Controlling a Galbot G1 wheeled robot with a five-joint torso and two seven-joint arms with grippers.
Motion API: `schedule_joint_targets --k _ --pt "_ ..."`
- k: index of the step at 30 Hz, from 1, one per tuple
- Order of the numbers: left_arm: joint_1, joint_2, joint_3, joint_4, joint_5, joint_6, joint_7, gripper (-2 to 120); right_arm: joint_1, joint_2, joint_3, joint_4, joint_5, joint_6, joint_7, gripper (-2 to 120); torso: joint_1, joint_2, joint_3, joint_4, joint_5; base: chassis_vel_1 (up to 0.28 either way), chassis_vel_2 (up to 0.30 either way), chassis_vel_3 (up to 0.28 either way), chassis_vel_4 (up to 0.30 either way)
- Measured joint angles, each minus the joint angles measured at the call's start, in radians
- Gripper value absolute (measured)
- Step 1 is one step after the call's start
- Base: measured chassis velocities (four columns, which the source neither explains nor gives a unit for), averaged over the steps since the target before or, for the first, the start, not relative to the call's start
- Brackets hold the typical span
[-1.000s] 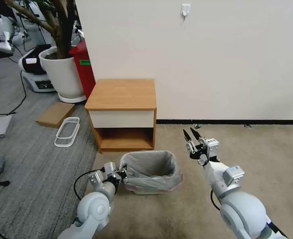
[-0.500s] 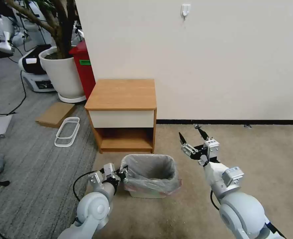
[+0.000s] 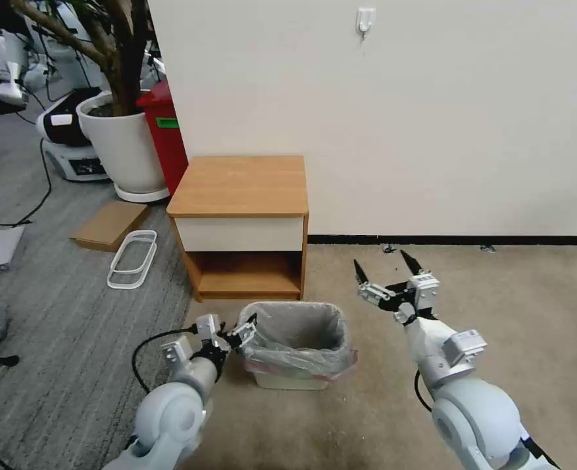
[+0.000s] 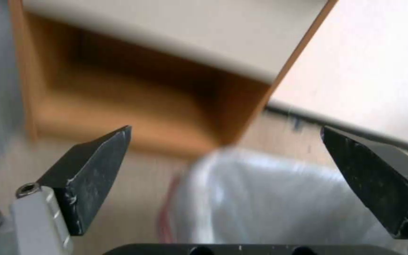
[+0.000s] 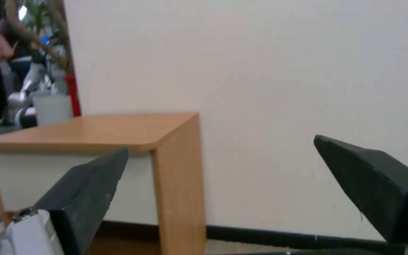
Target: Pick up the garbage bag from the table and place it over the trash can.
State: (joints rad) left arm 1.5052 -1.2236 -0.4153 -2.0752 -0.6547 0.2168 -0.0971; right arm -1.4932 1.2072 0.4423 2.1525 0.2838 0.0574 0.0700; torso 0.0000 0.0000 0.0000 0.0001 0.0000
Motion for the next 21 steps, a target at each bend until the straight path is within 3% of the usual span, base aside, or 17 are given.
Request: schedule_joint_targets --k 1,2,6,10,14,21 --pt "0.030 -0.007 -0.030 -0.022 0.071 -0.063 0.046 100 -0.019 0.009 0.015 0.000 -0.001 0.035 0.005 100 0.000 0.000 0.000 0.0000 0.0002 0.000 0.000 0.000 0.000" --pt "0.030 -0.007 -0.030 -0.022 0.071 -0.063 0.046 100 -0.019 0.009 0.015 0.000 -0.001 0.035 0.005 100 0.000 0.000 0.000 0.0000 0.0002 0.000 0.000 0.000 0.000" --pt "0.129 -0.059 -0.124 -0.059 0.288 -0.251 0.118 100 -0.078 0.062 0.086 -0.012 -0.061 0.124 0.021 100 0.000 0.000 0.000 0.0001 0.0000 0.000 0.000 0.000 0.000" --pt "0.170 -0.100 -0.164 -0.061 0.346 -0.323 0.121 100 -0.106 0.100 0.126 -0.032 -0.083 0.152 0.026 100 0.000 0.000 0.000 0.0000 0.0000 0.000 0.000 0.000 0.000" --pt "0.217 -0.166 -0.205 -0.018 0.423 -0.445 0.131 100 -0.158 0.168 0.186 -0.068 -0.127 0.176 0.029 100 0.000 0.000 0.000 0.0000 0.0000 0.000 0.000 0.000 0.000" --pt "0.221 -0.195 -0.203 0.054 0.481 -0.522 0.132 100 -0.184 0.206 0.214 -0.100 -0.157 0.179 -0.016 100 0.000 0.000 0.000 -0.0001 0.0000 0.000 0.000 0.000 0.000"
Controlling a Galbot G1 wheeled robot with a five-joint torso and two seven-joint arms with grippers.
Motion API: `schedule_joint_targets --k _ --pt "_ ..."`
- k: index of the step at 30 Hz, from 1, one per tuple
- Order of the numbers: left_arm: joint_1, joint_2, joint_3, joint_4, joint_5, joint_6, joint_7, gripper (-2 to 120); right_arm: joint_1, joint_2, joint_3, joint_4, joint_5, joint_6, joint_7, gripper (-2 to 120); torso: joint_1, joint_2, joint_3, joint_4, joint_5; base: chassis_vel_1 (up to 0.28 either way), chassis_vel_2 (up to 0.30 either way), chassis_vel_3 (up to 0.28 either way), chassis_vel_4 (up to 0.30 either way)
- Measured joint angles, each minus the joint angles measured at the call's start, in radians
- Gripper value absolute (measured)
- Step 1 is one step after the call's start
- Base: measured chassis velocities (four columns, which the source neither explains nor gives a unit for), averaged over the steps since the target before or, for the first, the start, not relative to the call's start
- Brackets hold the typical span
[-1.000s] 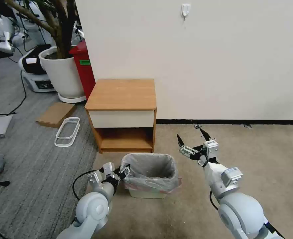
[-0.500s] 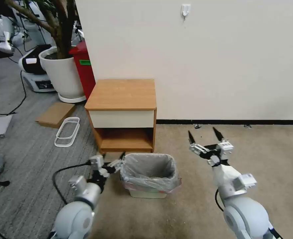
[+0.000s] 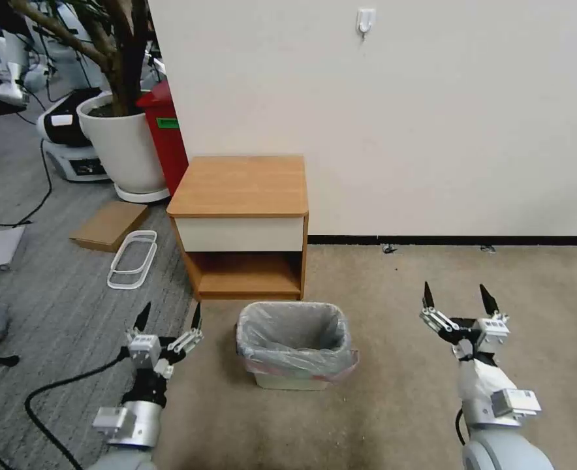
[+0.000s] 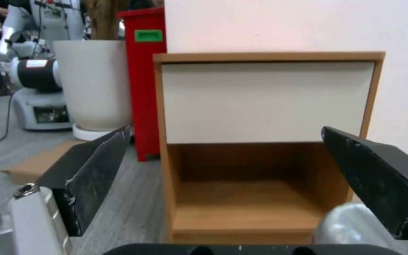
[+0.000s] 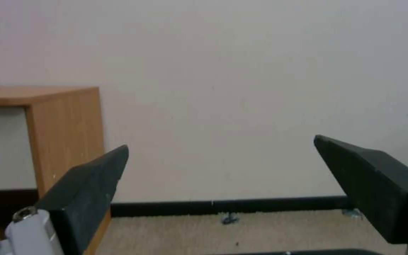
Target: Pick up the garbage bag from the table and place it over the trash can.
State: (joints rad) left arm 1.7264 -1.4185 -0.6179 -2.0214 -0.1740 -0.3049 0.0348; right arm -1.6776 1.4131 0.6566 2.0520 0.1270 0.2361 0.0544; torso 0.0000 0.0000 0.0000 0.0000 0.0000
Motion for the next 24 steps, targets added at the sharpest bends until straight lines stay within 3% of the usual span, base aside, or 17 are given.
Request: schedule_joint_targets --k 24 --pt "-0.004 -0.009 0.012 0.020 0.005 -0.013 -0.006 100 -0.006 0.013 -0.003 -0.009 -0.005 -0.045 -0.017 100 0.000 0.000 0.000 0.0001 0.0001 0.000 0.000 0.000 0.000"
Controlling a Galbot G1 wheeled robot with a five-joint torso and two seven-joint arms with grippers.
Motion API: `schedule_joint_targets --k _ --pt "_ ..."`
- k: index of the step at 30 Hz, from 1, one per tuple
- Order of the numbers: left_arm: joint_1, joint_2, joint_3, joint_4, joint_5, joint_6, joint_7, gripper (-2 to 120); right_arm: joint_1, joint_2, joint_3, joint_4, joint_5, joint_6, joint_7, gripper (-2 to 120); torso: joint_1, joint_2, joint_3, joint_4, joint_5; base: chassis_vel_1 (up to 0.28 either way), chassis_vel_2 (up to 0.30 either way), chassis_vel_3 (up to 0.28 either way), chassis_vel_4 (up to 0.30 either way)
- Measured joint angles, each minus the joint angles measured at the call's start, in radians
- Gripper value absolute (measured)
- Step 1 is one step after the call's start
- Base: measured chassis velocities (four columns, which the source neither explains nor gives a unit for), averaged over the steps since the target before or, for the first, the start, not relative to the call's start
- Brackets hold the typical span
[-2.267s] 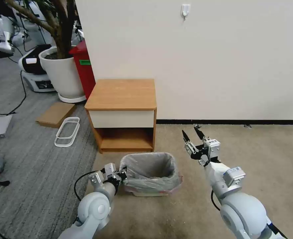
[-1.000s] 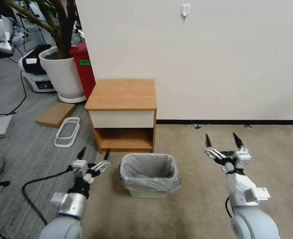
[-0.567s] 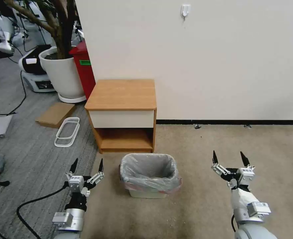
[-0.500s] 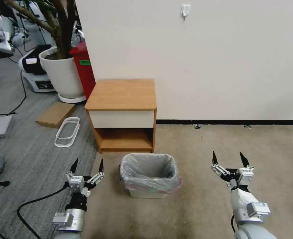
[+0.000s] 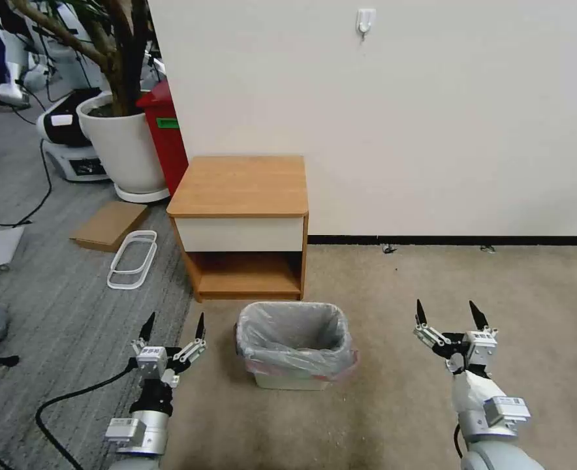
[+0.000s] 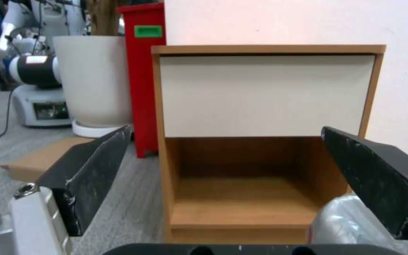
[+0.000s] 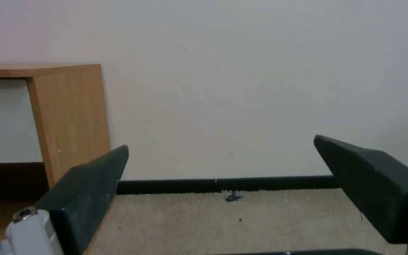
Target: Pick up the garbage bag from the table and place it over the trash can.
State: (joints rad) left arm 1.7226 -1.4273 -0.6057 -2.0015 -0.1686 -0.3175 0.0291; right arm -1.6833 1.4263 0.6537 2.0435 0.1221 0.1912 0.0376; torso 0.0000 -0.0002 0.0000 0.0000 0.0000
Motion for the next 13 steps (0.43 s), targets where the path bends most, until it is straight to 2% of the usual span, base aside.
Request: schedule_joint_targets --k 13 --pt "-0.001 0.001 0.001 0.000 -0.002 0.002 -0.001 100 0.001 -0.001 -0.001 0.001 0.001 -0.001 0.000 100 0.000 0.000 0.000 0.0000 0.0000 0.000 0.000 0.000 0.000"
